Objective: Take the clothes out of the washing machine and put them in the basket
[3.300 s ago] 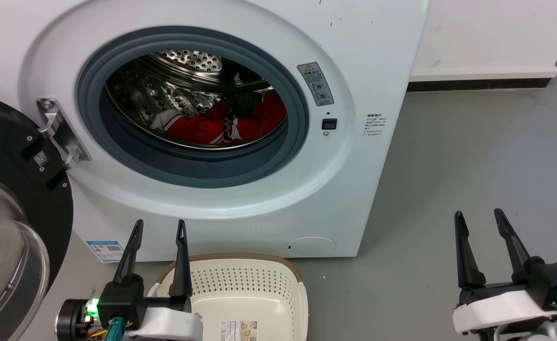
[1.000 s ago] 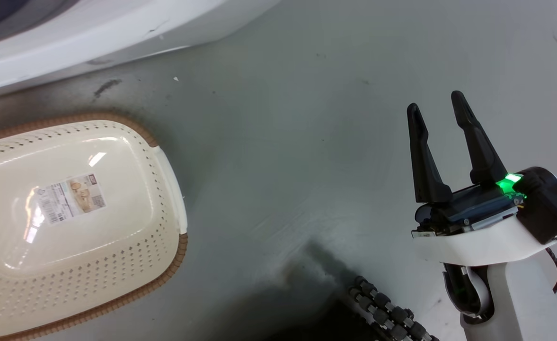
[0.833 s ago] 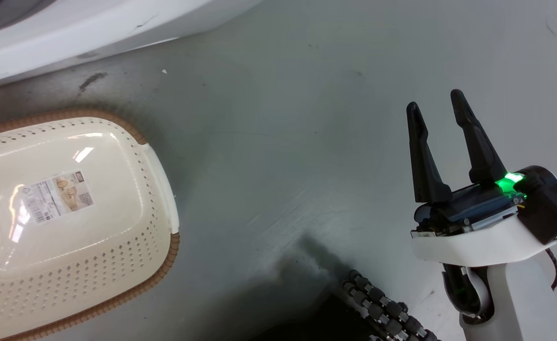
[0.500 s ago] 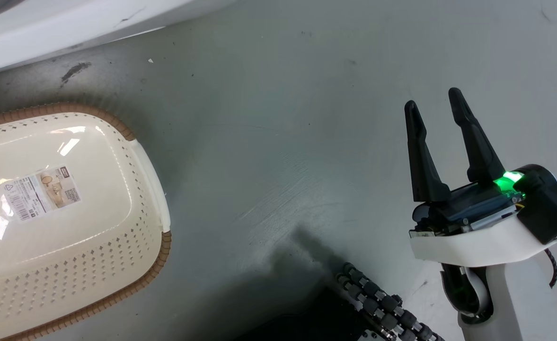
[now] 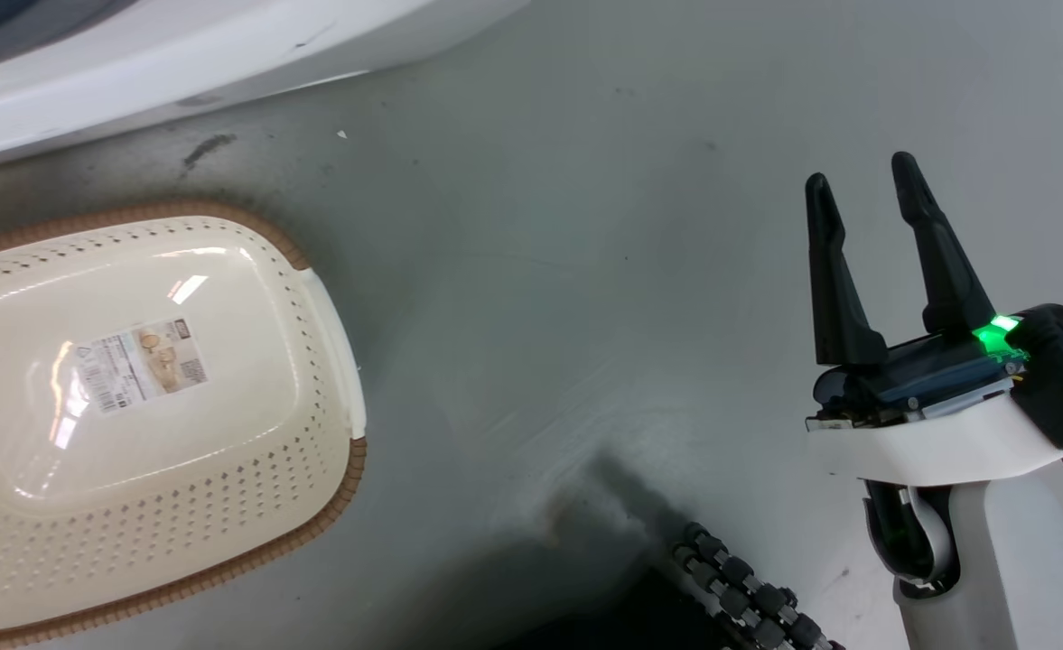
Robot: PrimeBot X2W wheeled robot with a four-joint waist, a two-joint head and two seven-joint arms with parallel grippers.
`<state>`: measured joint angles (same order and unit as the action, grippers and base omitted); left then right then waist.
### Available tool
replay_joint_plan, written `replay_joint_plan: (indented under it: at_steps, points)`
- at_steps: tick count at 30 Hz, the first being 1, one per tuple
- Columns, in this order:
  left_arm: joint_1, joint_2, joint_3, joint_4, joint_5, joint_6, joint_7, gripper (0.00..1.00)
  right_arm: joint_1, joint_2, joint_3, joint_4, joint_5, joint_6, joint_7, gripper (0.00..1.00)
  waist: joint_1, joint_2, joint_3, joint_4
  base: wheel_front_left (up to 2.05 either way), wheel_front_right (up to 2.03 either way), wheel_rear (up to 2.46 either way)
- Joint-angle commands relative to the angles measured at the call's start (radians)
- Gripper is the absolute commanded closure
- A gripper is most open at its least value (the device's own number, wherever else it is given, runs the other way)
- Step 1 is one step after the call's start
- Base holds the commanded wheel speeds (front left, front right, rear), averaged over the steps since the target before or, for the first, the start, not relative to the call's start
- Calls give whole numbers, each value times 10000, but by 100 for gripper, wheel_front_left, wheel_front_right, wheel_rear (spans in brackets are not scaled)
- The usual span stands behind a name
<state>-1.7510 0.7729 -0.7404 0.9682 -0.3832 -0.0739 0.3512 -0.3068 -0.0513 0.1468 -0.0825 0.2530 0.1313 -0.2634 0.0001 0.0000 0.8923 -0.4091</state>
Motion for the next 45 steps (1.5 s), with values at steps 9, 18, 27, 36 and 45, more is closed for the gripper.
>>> replay_joint_plan:
  at_steps: [9, 18, 27, 36, 45]
  points:
    - [1544, -1174, 222, 583, -521, 639, -2575, 100, 158, 15, -695, 466, -145, -10, -21, 0, -1, 0, -1362, 888, 0, 0, 0]
    - [3600, -2560, 549, 1324, -1325, 917, -5155, 100, 594, 14, -1215, 792, -721, -10, -21, 0, -1, 0, -3404, 1696, 0, 0, 0]
    - [5277, -3232, 662, 891, -1546, 942, -6149, 100, 1129, 14, -1486, 1002, -1199, -10, -21, 0, -1, 0, -4912, 2384, 0, 0, 0]
    - [7988, -3236, 1737, -2598, -1180, 1531, -6186, 100, 1767, 14, -1797, 1172, -1485, -10, -21, 0, -1, 0, -6225, 3045, 0, 0, 0]
    - [10457, -3279, 2426, -5158, -956, 1920, -6168, 100, 2305, 16, -2009, 1289, -1561, -10, -19, 0, -1, 0, -7063, 3356, 0, 0, 0]
